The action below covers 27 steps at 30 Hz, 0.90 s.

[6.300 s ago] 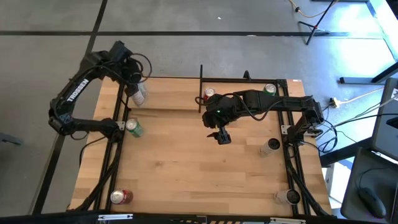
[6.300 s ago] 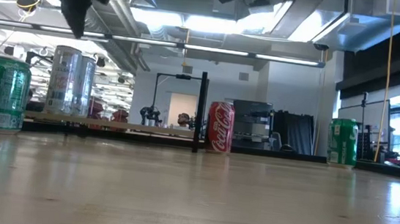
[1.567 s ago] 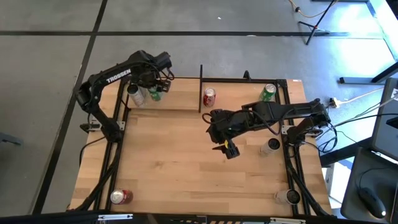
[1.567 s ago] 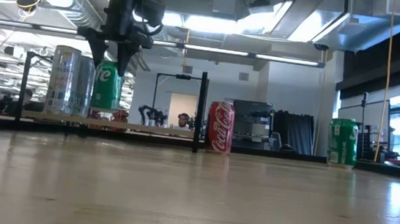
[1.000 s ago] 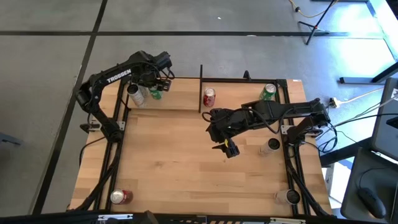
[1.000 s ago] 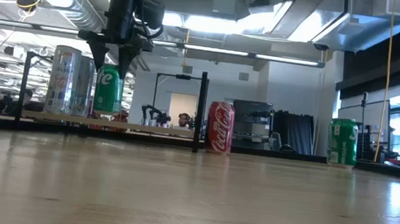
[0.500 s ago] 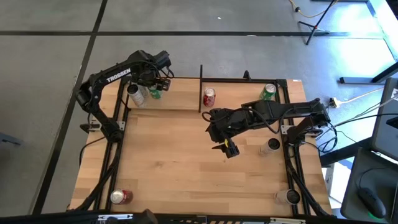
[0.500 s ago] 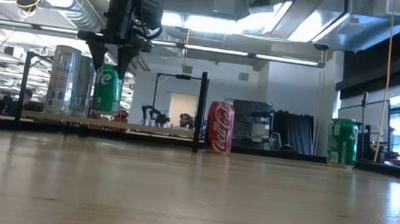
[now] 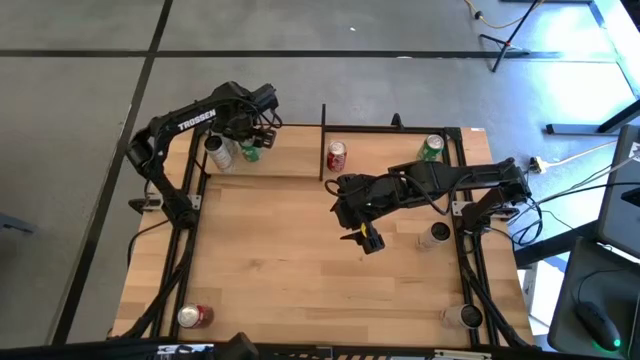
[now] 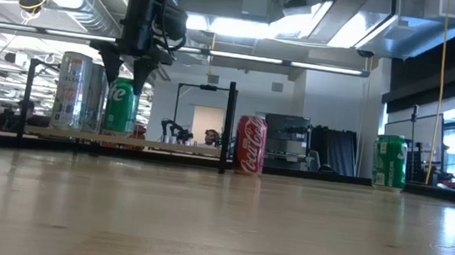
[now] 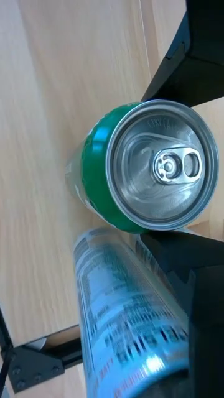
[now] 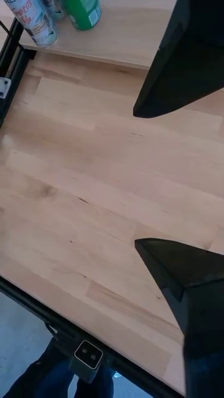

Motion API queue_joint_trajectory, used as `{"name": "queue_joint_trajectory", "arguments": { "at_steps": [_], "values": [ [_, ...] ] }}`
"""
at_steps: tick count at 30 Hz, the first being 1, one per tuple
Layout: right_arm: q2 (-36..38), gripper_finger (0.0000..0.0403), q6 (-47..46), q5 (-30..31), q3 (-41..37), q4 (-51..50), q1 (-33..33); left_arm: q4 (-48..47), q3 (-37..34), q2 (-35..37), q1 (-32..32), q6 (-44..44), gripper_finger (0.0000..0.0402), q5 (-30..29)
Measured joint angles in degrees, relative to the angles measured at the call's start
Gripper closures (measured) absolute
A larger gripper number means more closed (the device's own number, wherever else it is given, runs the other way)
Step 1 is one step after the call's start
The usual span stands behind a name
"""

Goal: Place canned beverage on shelf
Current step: Put the left green soda can on the shelf

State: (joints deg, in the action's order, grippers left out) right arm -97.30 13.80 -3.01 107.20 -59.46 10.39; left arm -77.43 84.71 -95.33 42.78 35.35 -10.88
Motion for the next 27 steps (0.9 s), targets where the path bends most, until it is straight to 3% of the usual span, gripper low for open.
{"name": "queue_joint_trajectory", "arguments": {
  "at_steps": [8,19,27],
  "values": [
    [0.0,0.0082,-0.2,0.9,0.0,-1.1,0.0,0.0,0.0,-0.3,0.7,-1.5,0.0146,1.3],
    [0.0,0.0082,-0.5,0.9,0.0,0.1,0.0,-0.1,0.0,-0.4,0.8,-1.8,0.0081,1.1],
    [0.0,0.0082,-1.4,0.9,0.0,0.8,0.0,-1.7,2.4,-0.3,0.7,-3.0,0.0071,2.0]
  ]
}}
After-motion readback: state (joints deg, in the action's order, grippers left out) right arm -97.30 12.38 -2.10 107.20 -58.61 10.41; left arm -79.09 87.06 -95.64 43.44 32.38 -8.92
